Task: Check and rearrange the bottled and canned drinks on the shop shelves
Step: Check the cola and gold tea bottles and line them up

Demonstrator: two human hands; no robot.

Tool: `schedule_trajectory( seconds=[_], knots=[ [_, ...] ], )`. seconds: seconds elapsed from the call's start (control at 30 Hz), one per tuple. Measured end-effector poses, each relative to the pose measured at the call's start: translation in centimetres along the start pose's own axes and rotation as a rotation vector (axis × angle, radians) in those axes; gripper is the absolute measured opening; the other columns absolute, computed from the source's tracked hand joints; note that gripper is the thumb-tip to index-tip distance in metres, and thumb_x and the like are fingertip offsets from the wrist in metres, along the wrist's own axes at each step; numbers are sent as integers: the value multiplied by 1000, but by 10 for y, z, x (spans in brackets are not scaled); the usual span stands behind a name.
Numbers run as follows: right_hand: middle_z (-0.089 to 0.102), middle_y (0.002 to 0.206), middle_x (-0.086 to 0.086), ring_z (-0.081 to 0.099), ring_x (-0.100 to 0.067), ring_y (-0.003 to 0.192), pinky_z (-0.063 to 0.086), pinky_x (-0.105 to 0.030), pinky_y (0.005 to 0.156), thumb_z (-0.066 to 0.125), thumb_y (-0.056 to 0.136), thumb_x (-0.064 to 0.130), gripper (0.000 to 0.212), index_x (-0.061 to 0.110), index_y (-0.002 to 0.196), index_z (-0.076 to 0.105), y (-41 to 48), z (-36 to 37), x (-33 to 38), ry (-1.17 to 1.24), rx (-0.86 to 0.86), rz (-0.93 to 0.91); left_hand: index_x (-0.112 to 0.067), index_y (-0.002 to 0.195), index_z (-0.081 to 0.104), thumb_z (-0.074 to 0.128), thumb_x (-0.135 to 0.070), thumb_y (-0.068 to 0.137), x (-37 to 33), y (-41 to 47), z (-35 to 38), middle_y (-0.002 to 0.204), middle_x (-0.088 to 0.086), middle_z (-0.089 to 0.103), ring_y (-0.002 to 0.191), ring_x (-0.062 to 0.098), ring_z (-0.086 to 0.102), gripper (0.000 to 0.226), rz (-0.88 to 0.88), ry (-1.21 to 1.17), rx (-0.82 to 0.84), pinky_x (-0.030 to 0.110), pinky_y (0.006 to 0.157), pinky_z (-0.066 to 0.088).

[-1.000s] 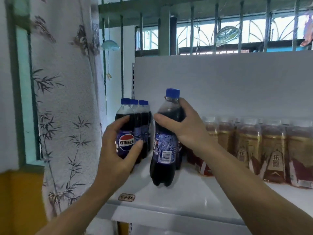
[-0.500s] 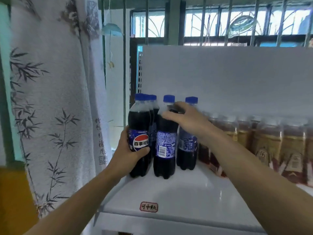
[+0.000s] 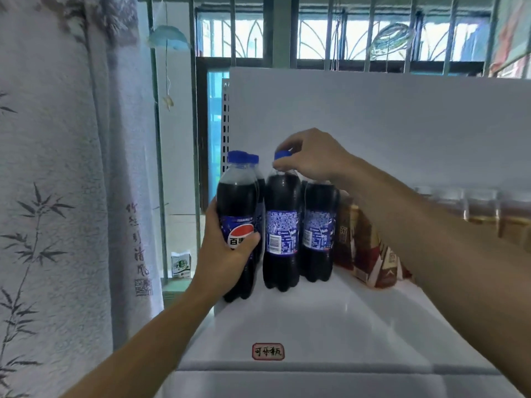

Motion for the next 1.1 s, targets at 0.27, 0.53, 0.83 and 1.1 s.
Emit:
schedule_trajectory(
  seconds=[0.27, 0.53, 0.83, 1.1],
  knots=[
    [68, 124, 0, 61, -21, 109, 40, -26, 80, 71, 88, 21, 30, 22, 118, 71, 55, 22, -4, -225, 28, 64, -43, 141, 22, 72, -6, 88, 1, -3, 0, 118, -28, 49, 94, -23, 55, 81, 46, 10, 2, 0, 69, 45],
    [70, 114, -6, 64, -26, 100, 54, -33, 85, 58, 87, 12, 28, 10, 112, 70, 93, 48, -17, -426, 111, 107, -42, 137, 23, 70, -7, 89, 7, 0, 1, 115, -27, 49, 91, -25, 54, 76, 29, 14, 17, -1, 66, 45],
    [47, 76, -5, 46, -19, 64, 35, -28, 55, 50, 94, 6, 22, 8, 72, 46, 112, 57, -24, -422, 107, 218, -51, 132, 25, 72, -10, 87, 11, 1, 1, 124, -26, 49, 102, -20, 54, 77, 59, 18, 5, 0, 72, 45],
    [58, 96, -10, 51, -20, 73, 40, -32, 72, 50, 96, 5, 16, 5, 81, 54, 110, 63, -19, -452, 153, 167, -41, 150, 21, 74, -8, 86, 10, -1, 1, 136, -19, 48, 112, -12, 54, 89, 81, 58, -7, 3, 79, 47]
  ],
)
Point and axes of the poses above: each hand's wrist, its own y-axis towards the middle knuckle, its own z-axis out of the palm, x = y × z, the point moved 2 cm from there along y, towards the middle knuckle
